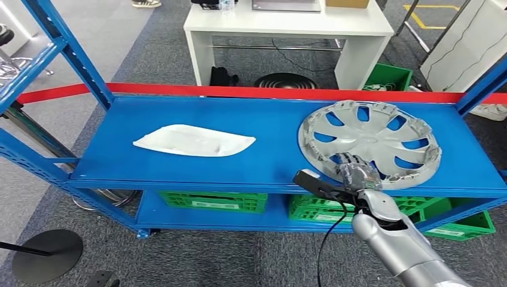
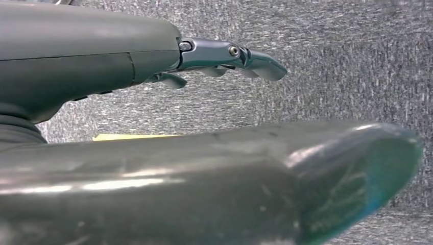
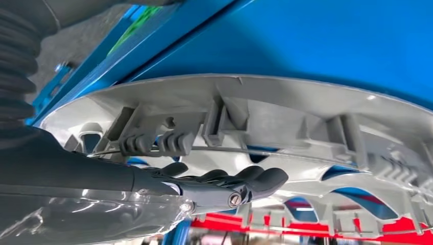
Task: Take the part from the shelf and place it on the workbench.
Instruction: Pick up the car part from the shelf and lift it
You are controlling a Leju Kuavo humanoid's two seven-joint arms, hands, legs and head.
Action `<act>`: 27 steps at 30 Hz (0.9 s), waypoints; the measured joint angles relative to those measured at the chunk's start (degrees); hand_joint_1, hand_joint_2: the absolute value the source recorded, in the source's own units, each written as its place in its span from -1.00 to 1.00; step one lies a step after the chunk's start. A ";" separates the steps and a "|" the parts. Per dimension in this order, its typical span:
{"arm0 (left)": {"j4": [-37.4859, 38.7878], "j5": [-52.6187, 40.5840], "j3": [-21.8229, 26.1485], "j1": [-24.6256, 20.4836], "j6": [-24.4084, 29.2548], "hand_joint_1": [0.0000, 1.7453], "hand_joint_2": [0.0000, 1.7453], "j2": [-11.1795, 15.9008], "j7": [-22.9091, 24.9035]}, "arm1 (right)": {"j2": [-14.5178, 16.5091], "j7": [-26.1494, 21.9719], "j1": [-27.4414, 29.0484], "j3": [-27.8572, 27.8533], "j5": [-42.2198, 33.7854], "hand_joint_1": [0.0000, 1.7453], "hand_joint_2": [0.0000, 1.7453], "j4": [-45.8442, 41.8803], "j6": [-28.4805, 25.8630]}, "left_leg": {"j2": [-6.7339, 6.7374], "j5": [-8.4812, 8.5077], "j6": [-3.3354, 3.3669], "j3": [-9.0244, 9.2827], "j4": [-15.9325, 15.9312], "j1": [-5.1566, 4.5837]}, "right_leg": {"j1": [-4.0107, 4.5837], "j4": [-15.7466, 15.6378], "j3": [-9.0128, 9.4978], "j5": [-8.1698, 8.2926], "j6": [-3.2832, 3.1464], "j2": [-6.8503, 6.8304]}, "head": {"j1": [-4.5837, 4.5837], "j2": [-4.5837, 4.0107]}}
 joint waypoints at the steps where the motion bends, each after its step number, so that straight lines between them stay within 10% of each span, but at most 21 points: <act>1: 0.00 -0.11 0.06 -0.08 0.00 -1.00 -1.00 -0.06 0.01 | 0.18 0.56 -0.09 0.20 1.32 -0.49 1.00 0.41 -0.26 | -0.08 -0.06 -0.15 0.06 0.02 -0.12 | 0.09 -3.99 2.17 1.28 -0.27 -0.02 | -0.03 0.00; 4: 0.00 -0.37 0.18 -0.21 0.02 -1.00 -1.00 -0.18 0.02 | 0.66 1.82 -0.22 0.37 4.80 0.29 1.00 1.66 -0.78 | -0.27 0.06 -1.08 -0.10 -0.11 -0.19 | 0.51 -8.50 4.41 2.20 -0.85 -0.09 | -0.07 0.00; 7: 0.01 -0.60 0.42 -0.18 0.14 -1.00 -1.00 -0.20 0.12 | 1.08 2.95 -0.22 0.27 7.78 0.52 1.00 2.52 -0.80 | -0.20 -0.55 -2.07 -0.68 0.59 -0.06 | 0.30 -9.32 4.34 3.14 -1.68 -0.20 | -0.16 0.00; 12: 0.01 -0.92 0.84 -0.16 0.26 -1.00 -1.00 -0.14 0.32 | 1.61 4.55 -0.39 -0.10 11.70 1.00 1.00 3.54 -0.34 | -0.01 -8.20 -3.19 -7.36 15.18 0.12 | -0.24 -9.87 3.69 4.16 -1.94 -0.70 | -0.52 0.00; 16: 0.03 -1.19 1.09 -0.24 0.27 -1.00 -1.00 -0.18 0.50 | 1.66 4.64 -1.12 -1.16 13.05 1.00 1.00 4.14 -0.43 | 0.28 -3.19 -4.55 -1.26 5.10 1.17 | -0.98 -9.27 2.79 4.73 -0.48 -0.64 | -0.73 0.00; 22: 0.11 -1.55 1.46 -0.25 0.41 -1.00 -1.00 -0.29 0.40 | 1.60 3.74 -0.25 -3.87 14.53 1.00 1.00 3.57 -2.91 | 0.04 -1.51 -1.93 0.97 0.68 1.37 | -1.29 -8.45 1.83 4.66 1.55 -0.46 | -0.03 0.00; 27: 0.11 -1.62 1.74 -0.16 0.56 -1.00 -1.00 -0.21 -0.69 | 1.66 2.98 2.79 -5.70 14.94 1.00 1.00 -0.64 -7.09 | 0.11 -1.49 -0.83 0.91 0.67 1.15 | -0.92 7.64 -5.55 -2.77 1.48 -0.49 | 0.29 0.00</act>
